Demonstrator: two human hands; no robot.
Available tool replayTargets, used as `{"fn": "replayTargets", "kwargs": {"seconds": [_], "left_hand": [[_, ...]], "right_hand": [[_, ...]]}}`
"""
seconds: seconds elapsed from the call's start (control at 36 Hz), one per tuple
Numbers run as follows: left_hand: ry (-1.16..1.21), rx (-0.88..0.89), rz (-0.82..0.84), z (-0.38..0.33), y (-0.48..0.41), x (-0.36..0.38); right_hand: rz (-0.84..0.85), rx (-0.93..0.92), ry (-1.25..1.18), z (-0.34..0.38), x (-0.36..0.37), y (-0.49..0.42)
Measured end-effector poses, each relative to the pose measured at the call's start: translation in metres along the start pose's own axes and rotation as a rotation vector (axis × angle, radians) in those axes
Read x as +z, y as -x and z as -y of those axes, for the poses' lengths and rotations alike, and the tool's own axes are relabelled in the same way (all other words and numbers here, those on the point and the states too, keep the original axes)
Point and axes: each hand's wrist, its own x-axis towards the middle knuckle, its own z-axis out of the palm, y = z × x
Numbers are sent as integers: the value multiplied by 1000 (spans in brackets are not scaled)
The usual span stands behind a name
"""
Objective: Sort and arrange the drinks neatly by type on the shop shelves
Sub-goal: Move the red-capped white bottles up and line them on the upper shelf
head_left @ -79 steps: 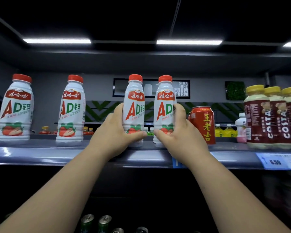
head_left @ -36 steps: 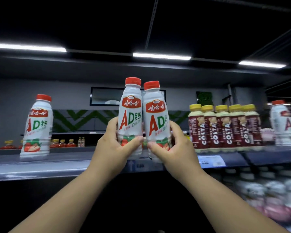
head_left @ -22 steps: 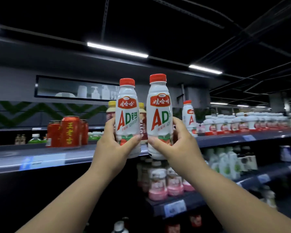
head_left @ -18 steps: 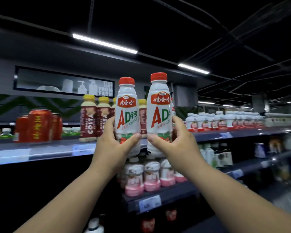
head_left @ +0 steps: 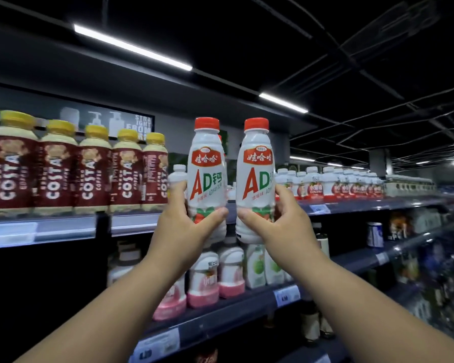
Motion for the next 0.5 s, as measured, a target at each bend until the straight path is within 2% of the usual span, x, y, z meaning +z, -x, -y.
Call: {"fn": "replayTargets", "kwargs": {"seconds": [0.31, 0.5], "left_hand": [[29, 115, 34, 28, -78, 108], [-148, 125, 9, 37, -109, 159]], "right_hand": [[-55, -64, 42, -78, -44, -80], [-62, -106, 41, -132, -64, -131]]}}
